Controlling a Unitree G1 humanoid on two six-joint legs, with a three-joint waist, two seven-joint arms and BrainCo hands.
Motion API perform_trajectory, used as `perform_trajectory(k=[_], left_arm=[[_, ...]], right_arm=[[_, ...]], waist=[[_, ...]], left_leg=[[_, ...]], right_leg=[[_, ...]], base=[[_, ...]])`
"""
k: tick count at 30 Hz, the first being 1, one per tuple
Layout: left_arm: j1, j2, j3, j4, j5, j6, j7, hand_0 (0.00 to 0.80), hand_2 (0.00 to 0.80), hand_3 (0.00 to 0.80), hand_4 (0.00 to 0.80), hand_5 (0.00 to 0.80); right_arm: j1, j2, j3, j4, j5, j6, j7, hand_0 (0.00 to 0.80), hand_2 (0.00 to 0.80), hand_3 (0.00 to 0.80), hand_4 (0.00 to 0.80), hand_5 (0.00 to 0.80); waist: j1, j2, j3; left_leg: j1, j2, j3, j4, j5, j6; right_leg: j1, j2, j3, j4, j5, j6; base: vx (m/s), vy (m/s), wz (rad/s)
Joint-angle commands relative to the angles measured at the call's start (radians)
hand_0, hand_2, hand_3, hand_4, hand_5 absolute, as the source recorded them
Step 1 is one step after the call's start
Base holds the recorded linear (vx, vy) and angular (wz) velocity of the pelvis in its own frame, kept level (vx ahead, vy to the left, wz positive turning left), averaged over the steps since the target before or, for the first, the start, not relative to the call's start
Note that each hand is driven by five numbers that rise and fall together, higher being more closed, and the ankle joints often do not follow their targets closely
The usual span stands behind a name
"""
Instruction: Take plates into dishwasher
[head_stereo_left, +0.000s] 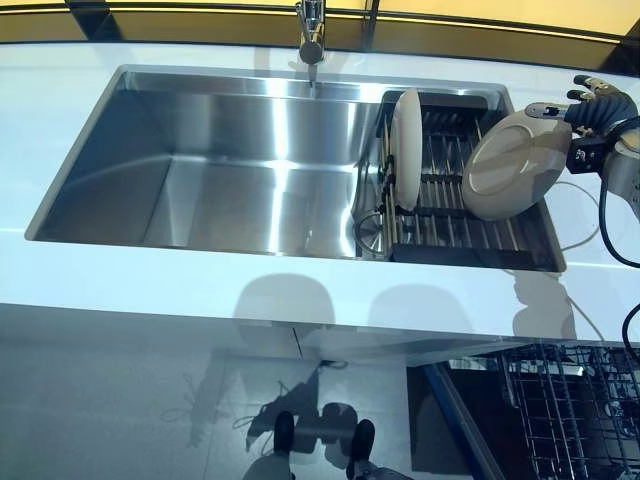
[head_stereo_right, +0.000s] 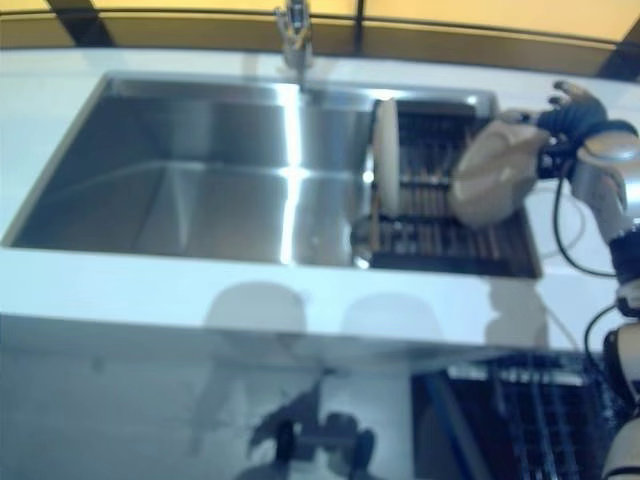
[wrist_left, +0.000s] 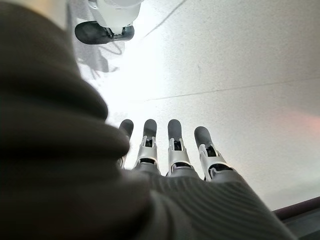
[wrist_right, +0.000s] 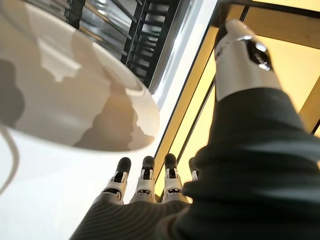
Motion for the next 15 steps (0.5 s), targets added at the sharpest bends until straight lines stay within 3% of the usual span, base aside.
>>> perform_trajectory(k=[1,15], left_arm=[[0.013,0.052,-0.04,0.039,0.005,0.002,0.019,0.0,0.0,0.0,0.0,0.0],[0.035,0.058,-0.033,0.037,0.022,-0.008,0.02,0.0,0.0,0.0,0.0,0.0]], right_arm=[[-0.128,-0.071,0.08,0.041,-0.046,-0.02,0.005,0.0,0.0,0.0,0.0,0.0],[-0.118,-0.101,0.093,0.083,-0.059,0.015,0.061,0.0,0.0,0.0,0.0,0.0]], waist=[[0.008,-0.025,-0.036],[0.005,-0.029,-0.05]], left_leg=[[-0.013,-0.014,0.008,-0.005,-0.062,0.019],[0.006,-0.013,0.017,-0.005,-0.07,0.017]], right_leg=[[0.036,-0.013,-0.027,-0.001,-0.071,0.046],[0.052,-0.013,-0.021,-0.001,-0.077,0.047]], base=[[0.0,0.0,0.0],[0.0,0.0,0.0]])
